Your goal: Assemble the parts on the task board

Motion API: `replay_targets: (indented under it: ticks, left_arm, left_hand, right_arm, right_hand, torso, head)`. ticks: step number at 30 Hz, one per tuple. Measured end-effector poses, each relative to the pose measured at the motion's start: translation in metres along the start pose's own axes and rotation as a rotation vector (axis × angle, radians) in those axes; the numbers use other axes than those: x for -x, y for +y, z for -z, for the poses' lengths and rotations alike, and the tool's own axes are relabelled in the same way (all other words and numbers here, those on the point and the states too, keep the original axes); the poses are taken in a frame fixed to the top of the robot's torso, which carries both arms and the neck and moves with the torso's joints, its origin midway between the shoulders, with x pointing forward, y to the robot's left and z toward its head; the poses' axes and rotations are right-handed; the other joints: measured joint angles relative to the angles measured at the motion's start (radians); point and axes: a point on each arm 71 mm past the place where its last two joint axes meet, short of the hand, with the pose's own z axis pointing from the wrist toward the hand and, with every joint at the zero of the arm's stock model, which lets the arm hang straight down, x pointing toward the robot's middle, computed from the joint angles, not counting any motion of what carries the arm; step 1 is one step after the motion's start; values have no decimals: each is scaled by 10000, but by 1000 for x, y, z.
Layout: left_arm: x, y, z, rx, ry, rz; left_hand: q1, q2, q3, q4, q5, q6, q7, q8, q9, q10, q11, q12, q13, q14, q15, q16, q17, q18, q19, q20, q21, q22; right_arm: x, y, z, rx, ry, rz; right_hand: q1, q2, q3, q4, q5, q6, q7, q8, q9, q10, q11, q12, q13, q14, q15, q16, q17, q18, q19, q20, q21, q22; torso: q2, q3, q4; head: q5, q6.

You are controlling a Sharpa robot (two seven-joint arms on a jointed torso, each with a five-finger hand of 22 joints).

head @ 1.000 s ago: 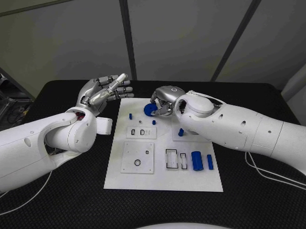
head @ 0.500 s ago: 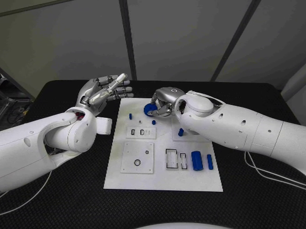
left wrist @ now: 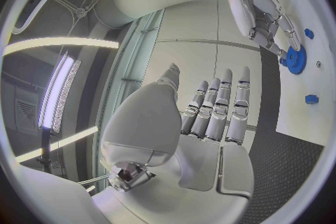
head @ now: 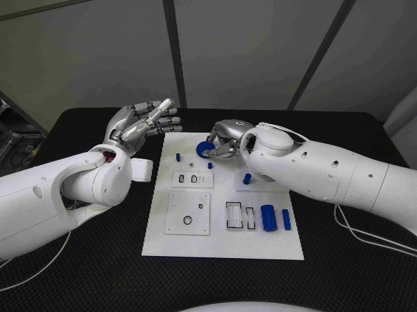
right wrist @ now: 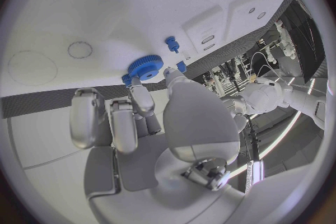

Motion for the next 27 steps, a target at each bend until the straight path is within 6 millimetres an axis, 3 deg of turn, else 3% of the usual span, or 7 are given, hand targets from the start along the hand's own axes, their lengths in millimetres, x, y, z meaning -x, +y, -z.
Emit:
replay_targets:
  ticks: [7, 16, 22, 27]
  left_arm:
    - [0, 0, 0, 3, -9, -6]
    - [5, -1, 1, 6, -103, -66]
    - [11, -1, 2, 7, -206, -132]
    - [11, -1, 2, 7, -217, -138]
  left_hand:
    - [0, 0, 0, 0, 0, 0, 0, 0, 0, 0, 0, 0, 0, 0, 0, 0, 0, -1, 0, 0, 0, 1]
    - [0, 0, -2, -2, 0, 0, 0, -32, 0, 0, 0, 0, 0, 0, 0, 0, 0, 0, 0, 0, 0, -1]
    - [0, 0, -29, -29, 0, 0, 0, -43, 0, 0, 0, 0, 0, 0, 0, 0, 0, -1, 0, 0, 0, -9]
    - [0, 0, -29, -29, 0, 0, 0, -43, 0, 0, 0, 0, 0, 0, 0, 0, 0, -1, 0, 0, 0, -8]
  right_arm:
    - [2, -6, 5, -37, -194, -81]
    - [16, -28, 34, 234, -1454, -644]
    - [27, -69, 67, 39, -1669, -1615]
    - [32, -104, 88, -277, -1600, -2515]
  right_hand:
    - [104, -100, -87, -87, 88, -143, 48, -118, -40, 125, 122, 195, 208, 0, 0, 0, 0, -1, 17, 16, 0, 0]
    - [734, -90, -126, -319, 349, 30, -6, -117, -16, 293, 54, 369, 477, 0, 0, 0, -1, -1, 36, 36, 0, 0]
    - [1481, -107, -72, -746, -92, 308, -148, -49, 3, 291, 6, 369, 424, 0, 0, 0, -1, 0, -66, -67, -90, -73]
    - [1956, -291, -104, -1075, -270, 504, -215, -49, 12, 236, -48, 302, 379, -2, -75, -80, -2, -2, -146, -146, -195, -230]
  torso:
    - [0, 2, 0]
    - [-12, 20, -34]
    - [-33, 40, -101]
    - [-42, 74, -162]
  head:
    - [14, 0]
    - [3, 88]
    - [6, 158]
    - [-6, 222]
